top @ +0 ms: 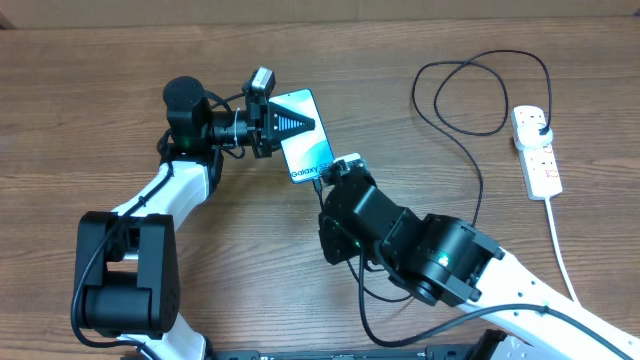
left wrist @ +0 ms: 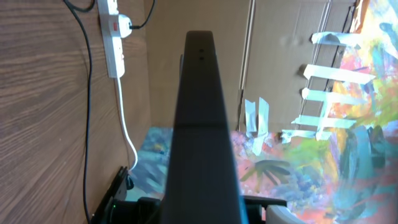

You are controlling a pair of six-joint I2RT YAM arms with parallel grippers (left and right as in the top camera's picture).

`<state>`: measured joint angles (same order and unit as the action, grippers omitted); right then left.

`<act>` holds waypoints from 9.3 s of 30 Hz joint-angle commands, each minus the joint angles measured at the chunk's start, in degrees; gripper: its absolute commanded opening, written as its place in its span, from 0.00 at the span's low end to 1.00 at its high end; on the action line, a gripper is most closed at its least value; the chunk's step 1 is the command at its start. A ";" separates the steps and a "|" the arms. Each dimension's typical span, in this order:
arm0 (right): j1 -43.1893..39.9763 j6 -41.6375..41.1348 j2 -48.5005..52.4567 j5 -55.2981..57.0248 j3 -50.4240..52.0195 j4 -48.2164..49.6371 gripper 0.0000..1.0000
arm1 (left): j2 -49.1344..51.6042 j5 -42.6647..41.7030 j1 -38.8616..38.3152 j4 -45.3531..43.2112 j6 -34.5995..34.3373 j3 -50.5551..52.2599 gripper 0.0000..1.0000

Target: Plug charger to phone and switch on socket

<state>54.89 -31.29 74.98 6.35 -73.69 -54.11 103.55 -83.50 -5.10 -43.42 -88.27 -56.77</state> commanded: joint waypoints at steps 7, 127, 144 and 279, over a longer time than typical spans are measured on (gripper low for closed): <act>-0.66 0.20 2.29 4.31 -0.09 2.95 0.24 | -0.04 -6.10 -2.32 -0.59 2.43 -1.14 0.04; -4.83 2.82 -37.07 15.10 -3.52 -16.83 1.00 | 25.51 41.07 -14.10 82.84 73.53 -27.34 0.09; -4.83 -4.17 -31.61 21.33 -3.52 -20.94 1.00 | 25.51 43.65 -13.94 82.64 72.78 -27.34 0.52; -81.53 1.79 42.05 -7.93 -15.45 3.56 0.04 | -70.10 104.48 -4.66 122.95 59.54 -27.28 1.00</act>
<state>-26.89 -30.39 116.75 -0.73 -87.55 -50.94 34.13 19.99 -10.35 79.55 -27.55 -83.88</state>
